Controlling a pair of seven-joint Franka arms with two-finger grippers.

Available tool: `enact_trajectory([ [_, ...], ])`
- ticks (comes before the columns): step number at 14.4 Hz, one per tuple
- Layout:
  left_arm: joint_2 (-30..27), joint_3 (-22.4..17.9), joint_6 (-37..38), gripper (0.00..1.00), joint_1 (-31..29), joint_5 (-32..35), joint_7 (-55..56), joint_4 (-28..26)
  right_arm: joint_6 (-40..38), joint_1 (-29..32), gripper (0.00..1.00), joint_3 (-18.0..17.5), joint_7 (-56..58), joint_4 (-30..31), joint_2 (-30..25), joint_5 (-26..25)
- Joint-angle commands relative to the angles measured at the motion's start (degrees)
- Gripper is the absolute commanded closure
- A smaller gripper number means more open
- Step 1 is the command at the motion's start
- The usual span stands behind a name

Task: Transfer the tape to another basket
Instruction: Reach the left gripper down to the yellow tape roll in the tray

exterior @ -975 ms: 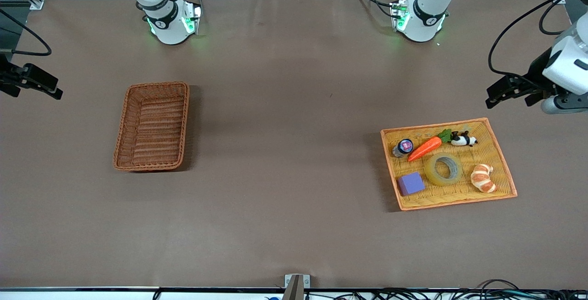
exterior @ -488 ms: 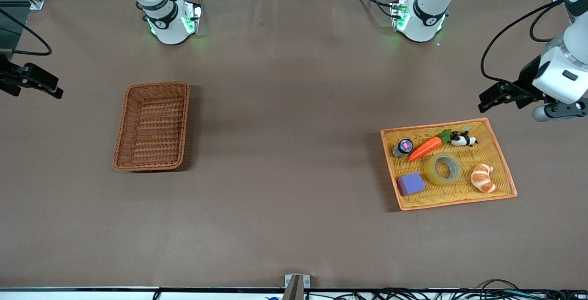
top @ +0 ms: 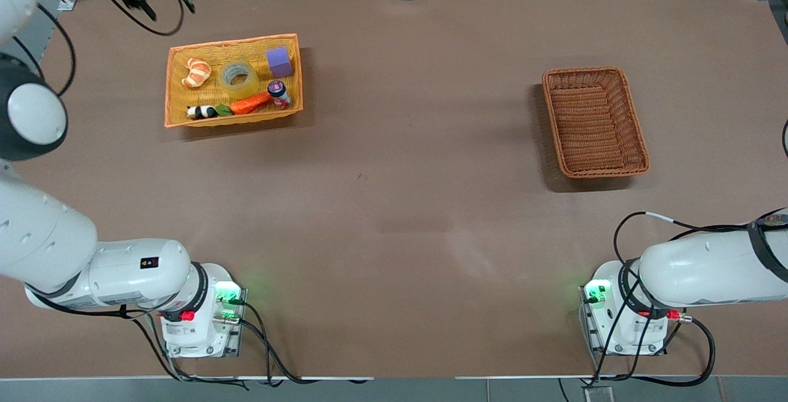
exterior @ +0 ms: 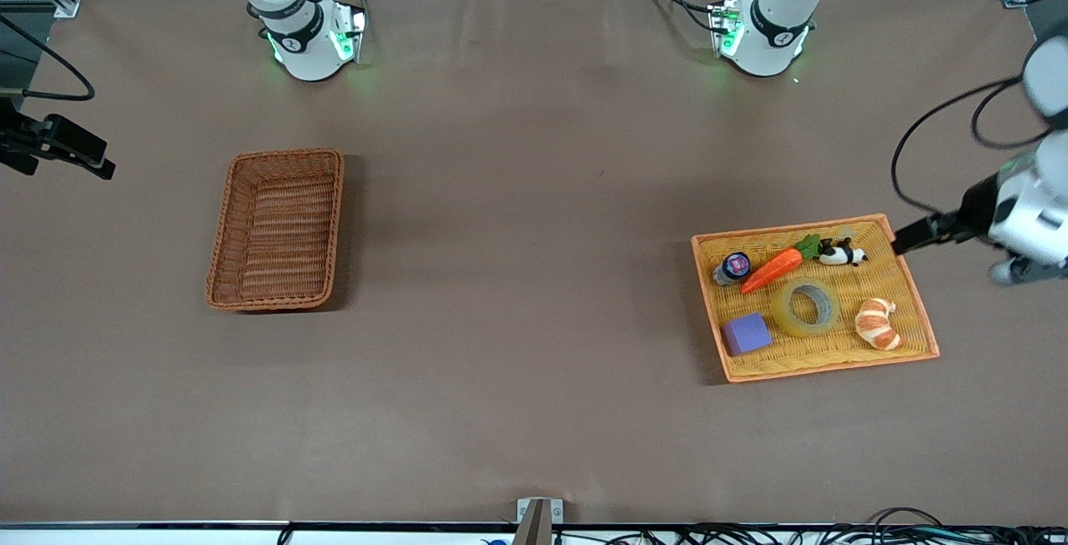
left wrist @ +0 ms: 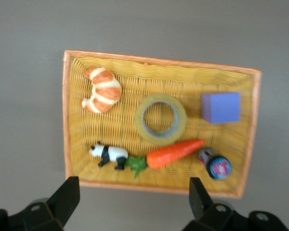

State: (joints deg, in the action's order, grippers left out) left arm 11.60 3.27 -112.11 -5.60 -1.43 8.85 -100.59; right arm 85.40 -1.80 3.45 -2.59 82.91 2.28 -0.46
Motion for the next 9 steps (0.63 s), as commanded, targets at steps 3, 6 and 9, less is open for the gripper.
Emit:
enact_trajectory([
  [3,10.4,0.6,-12.7,0.00,2.2,0.1,1.1,-1.2,0.1,0.7,0.00,-0.6,-0.7,1.2,-1.3,0.9],
  [6,15.3,0.5,-13.4,0.00,2.2,1.0,1.0,-1.3,0.5,0.7,0.00,-0.6,-0.7,1.2,-1.2,0.8],
  [9,17.4,0.4,-13.3,0.00,1.6,3.2,0.8,-3.0,0.3,0.7,0.00,-0.6,-0.7,1.1,-1.3,0.8],
])
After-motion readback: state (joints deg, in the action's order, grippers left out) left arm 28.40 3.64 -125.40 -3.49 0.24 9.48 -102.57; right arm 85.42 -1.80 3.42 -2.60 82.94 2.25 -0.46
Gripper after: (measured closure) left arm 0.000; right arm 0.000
